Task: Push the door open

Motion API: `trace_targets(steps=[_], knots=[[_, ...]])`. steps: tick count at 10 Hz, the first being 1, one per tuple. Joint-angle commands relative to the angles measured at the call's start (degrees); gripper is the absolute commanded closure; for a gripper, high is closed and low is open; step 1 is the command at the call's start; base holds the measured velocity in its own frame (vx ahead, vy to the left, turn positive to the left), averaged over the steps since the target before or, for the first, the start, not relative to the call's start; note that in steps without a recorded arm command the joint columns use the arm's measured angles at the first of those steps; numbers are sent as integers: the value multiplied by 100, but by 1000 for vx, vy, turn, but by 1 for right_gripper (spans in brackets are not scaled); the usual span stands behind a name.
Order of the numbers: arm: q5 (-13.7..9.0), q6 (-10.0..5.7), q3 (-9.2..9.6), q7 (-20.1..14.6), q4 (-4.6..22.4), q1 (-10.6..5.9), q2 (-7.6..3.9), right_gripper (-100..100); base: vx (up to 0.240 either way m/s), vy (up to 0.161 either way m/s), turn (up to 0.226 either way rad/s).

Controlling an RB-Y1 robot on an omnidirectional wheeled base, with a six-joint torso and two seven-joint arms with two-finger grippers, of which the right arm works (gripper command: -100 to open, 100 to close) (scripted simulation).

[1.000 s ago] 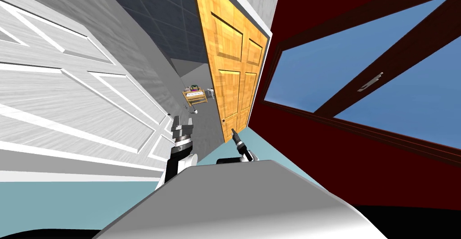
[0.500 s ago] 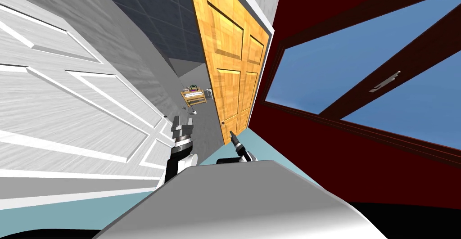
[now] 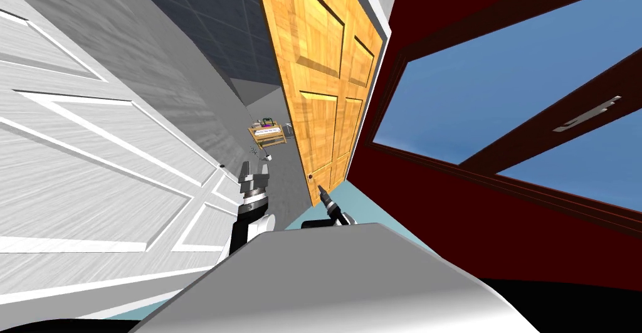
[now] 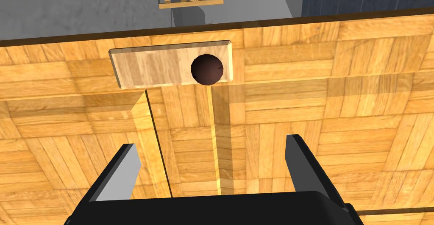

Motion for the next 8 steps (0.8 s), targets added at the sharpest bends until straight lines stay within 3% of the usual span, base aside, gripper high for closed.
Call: trace_targets(steps=[1,2,4,8], knots=[[1,-53,77,-4,176,-53,27,-100,144,0,-17],[2,-15,51,-9,67,-15,-3,-100,69,1,-2],[-2,-28,19,-1,121,-37,-42,-100,130,76,32],[-10,-46,-53,18,211,-74,-1,-100,168,115,26]])
